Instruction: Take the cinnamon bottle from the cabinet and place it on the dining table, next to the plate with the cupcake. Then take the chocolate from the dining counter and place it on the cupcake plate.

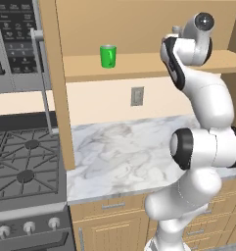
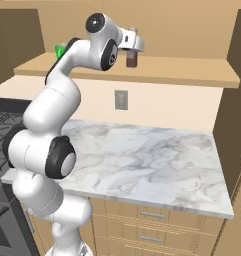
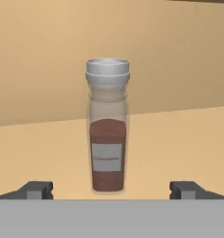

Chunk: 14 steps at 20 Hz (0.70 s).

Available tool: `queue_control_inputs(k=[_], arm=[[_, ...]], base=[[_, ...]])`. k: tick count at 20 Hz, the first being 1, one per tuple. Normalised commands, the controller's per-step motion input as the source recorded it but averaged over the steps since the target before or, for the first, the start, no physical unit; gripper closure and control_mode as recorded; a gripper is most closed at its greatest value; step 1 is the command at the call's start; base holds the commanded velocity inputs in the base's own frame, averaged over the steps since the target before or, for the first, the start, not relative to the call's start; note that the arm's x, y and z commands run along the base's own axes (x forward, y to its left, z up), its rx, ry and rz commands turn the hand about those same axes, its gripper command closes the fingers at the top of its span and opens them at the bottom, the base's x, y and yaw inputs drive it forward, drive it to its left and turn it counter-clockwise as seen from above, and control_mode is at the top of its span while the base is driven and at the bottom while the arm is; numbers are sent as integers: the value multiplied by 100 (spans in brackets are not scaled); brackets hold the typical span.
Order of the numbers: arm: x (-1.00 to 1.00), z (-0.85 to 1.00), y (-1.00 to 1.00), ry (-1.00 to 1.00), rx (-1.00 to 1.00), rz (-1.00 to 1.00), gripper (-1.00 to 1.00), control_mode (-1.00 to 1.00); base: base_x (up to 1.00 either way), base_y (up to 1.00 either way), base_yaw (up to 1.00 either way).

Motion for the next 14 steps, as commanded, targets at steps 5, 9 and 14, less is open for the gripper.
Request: queue_control_inputs(k=[5,9,14], arm=[[32,-4,-5,-2,0,2,-100,-100],[25,0,0,0,0,3,-100,-100],[25,-1,0,0,0,4,-100,-100]], base=[[0,0,0],[0,0,0],[0,0,0]])
